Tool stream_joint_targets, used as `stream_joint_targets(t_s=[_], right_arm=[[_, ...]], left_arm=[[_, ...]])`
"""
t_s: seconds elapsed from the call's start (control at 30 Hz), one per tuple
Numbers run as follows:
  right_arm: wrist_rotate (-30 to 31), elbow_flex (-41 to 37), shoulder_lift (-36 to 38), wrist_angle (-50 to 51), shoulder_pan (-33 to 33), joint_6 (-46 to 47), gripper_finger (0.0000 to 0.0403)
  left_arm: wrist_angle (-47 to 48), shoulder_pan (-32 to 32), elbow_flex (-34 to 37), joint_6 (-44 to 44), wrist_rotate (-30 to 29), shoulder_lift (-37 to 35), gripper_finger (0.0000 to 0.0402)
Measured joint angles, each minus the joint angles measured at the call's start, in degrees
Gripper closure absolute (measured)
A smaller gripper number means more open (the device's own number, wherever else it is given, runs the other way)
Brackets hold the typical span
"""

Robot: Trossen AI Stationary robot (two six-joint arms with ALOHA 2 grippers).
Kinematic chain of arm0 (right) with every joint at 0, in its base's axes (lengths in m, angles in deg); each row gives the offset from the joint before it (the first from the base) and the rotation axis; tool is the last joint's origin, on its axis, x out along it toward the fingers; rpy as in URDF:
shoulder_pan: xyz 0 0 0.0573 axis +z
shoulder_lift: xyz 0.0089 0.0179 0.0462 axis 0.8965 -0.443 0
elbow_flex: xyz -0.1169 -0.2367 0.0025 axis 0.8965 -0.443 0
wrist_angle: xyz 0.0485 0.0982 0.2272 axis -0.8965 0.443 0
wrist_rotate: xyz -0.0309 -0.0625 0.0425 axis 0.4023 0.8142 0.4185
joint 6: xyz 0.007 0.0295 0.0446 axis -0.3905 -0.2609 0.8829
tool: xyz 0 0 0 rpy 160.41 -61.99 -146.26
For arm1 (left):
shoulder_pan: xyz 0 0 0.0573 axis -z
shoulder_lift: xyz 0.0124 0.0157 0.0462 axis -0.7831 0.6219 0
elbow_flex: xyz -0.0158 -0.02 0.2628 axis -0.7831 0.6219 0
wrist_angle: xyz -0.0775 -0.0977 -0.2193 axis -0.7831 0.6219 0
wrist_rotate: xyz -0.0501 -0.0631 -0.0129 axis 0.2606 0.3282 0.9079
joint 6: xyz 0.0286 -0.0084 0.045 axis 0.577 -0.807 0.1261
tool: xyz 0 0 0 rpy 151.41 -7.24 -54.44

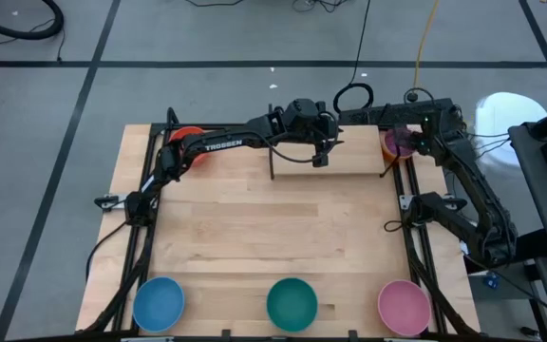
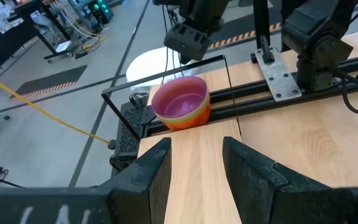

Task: Place and stack bowls onto a shelf
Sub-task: Adjust the stacked small bowls on the shelf

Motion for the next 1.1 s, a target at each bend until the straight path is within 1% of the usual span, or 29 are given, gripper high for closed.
stream_joint_targets(t_s=[0.1,0.17,0.3,0.43,0.57,0.9,1.1], right_arm=[[-0.12,0.00,-0.99,3.06,-2.60,0.04,0.0289],[-0.50,0.13,-1.64,3.10,-4.02,-0.66,0.0289],[-4.80,0.09,-2.54,2.10,-6.61,-1.89,0.0289],[-4.70,0.07,-2.48,1.99,-8.28,-2.36,0.0289],[-7.84,0.07,-2.43,2.04,-8.96,-2.76,0.0289],[-7.67,0.04,-2.44,2.19,-9.71,-1.15,0.0289],[-9.50,-2.12,-2.10,0.38,-9.69,1.82,0.0289]], left_arm=[[0.00,-0.01,0.00,-0.76,-0.01,0.00,0.0252],[-0.01,-0.01,0.00,-0.83,0.00,0.00,0.0252],[-0.10,0.00,0.00,-0.83,0.00,0.00,0.0252],[-0.14,0.01,0.00,-0.83,-0.02,-0.02,0.0252],[-0.14,0.01,0.00,-0.86,-0.02,-0.02,0.0252],[-0.14,0.01,0.00,-1.17,-0.02,-0.08,0.0252],[-0.12,0.01,0.00,-1.23,-0.02,-0.09,0.0252]])
